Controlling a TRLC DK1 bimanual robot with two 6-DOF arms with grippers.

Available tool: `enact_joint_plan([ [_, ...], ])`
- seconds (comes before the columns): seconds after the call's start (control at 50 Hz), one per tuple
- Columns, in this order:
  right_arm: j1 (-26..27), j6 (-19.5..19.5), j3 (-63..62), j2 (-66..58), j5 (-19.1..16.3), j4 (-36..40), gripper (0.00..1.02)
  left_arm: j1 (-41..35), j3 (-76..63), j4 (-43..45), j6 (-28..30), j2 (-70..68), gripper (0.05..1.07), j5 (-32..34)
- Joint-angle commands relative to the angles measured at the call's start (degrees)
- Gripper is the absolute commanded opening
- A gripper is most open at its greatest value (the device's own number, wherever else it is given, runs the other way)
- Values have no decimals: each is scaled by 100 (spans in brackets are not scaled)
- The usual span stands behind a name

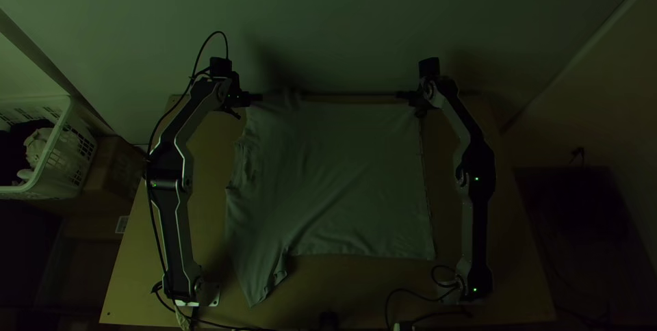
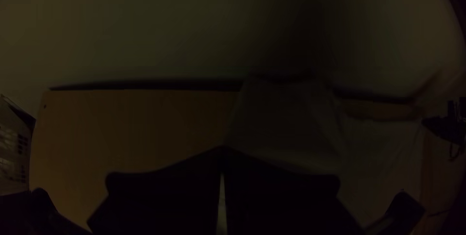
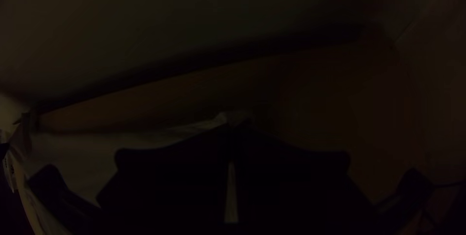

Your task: Fold the t-shirt

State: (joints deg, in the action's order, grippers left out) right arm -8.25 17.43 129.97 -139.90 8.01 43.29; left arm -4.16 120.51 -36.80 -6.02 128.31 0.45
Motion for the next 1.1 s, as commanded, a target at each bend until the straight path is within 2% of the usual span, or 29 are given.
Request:
enact_joint_plan([
  [0.0, -1, -108, -192, 463, 87, 154, 2, 21, -414, 102, -92, -421, 8, 34],
  [0.24, 25, -179, -385, 727, 104, 646, 2, -41, -1337, 630, -136, -948, 8, 52],
  [1.08, -186, -223, -2784, 2608, 236, 628, 2, -49, -3534, 920, -136, -2829, 8, 61],
])
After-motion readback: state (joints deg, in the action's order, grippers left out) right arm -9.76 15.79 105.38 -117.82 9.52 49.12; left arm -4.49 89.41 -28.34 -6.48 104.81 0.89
